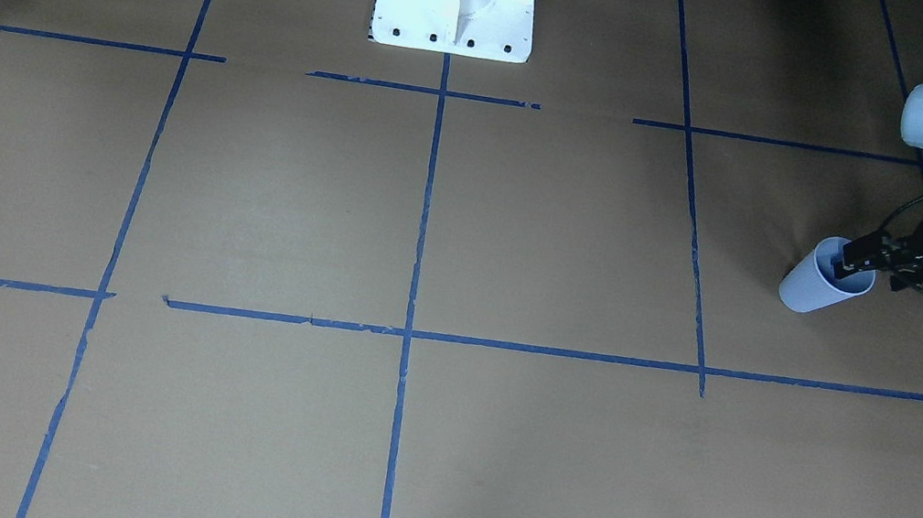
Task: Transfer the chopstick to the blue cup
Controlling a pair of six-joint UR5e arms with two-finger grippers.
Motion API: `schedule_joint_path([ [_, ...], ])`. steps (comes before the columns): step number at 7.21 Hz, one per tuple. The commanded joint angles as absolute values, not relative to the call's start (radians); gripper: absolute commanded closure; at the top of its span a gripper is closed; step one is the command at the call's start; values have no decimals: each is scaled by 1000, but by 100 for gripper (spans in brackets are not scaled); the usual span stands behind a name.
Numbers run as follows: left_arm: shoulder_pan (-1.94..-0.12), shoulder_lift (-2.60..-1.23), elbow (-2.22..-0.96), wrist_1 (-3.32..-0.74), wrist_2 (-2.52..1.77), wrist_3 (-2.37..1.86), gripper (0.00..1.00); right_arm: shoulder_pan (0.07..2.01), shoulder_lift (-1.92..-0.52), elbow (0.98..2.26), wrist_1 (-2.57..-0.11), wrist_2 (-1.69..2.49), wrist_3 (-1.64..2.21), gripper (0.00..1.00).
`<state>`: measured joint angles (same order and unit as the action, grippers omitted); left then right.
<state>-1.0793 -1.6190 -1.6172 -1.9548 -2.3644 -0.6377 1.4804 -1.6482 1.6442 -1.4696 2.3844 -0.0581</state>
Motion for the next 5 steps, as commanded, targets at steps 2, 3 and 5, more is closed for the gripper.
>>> schedule_joint_path([
  [2, -1058, -1722, -1595, -1951, -2375, -816, 100, 1470, -1648, 1641, -1465, 2385, -57, 0],
  [3, -1037, -1832, -1598, -1947, -2375, -1042, 100, 1468, -1647, 1643, -1465, 2385, -57, 0],
  [5, -904, -2036, -1598, -1941, -2346, -1353, 100, 1468, -1649, 1644, -1463, 2390, -57, 0],
])
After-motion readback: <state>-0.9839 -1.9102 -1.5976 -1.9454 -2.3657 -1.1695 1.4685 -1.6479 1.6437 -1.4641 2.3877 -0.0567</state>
